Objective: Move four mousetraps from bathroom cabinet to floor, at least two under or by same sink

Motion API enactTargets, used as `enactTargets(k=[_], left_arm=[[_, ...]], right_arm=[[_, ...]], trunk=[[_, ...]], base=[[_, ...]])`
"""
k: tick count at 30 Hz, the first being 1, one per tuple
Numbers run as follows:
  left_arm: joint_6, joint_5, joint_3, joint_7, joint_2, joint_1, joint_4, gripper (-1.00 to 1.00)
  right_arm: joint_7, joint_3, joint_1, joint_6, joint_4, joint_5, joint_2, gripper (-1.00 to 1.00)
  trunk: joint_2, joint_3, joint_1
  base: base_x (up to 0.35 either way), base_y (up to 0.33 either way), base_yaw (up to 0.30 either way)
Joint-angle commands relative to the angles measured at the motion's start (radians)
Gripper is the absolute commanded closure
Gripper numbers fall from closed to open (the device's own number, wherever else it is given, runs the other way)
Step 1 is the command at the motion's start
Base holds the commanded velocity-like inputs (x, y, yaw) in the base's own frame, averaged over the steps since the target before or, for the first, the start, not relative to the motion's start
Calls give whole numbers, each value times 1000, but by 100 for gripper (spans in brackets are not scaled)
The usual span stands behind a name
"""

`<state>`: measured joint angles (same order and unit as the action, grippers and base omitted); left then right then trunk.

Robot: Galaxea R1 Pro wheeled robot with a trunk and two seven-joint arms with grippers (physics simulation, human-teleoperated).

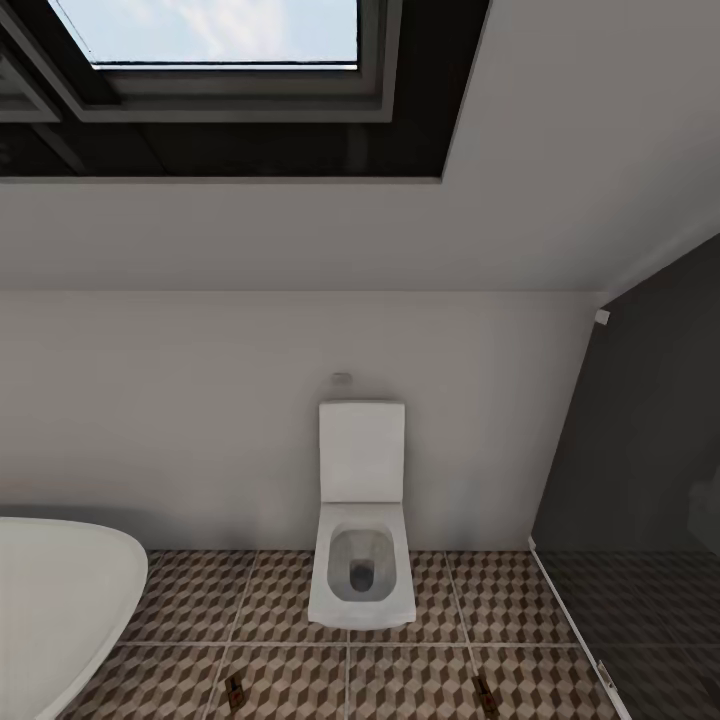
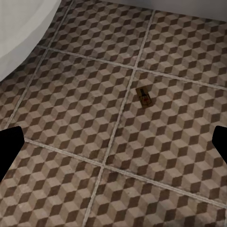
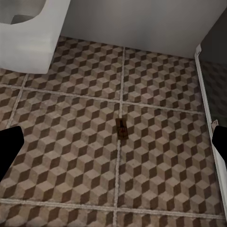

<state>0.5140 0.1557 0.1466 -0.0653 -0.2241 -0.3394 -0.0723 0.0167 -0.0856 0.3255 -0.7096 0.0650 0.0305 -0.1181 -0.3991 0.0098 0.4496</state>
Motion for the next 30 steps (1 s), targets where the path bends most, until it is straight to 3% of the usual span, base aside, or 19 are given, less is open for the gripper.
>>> enactTargets(k=[1,30], left_arm=[[6,7,4,-7,-1,-1,-4,-100],[5,7,4,-7,-1,-1,-4,-100]], right_arm=[[2,-6,1,-5,4,0,0,-100],[2,-6,1,-5,4,0,0,-100]], trunk=[[-1,0,0],[-1,0,0]], base=[[0,0,0],[0,0,0]])
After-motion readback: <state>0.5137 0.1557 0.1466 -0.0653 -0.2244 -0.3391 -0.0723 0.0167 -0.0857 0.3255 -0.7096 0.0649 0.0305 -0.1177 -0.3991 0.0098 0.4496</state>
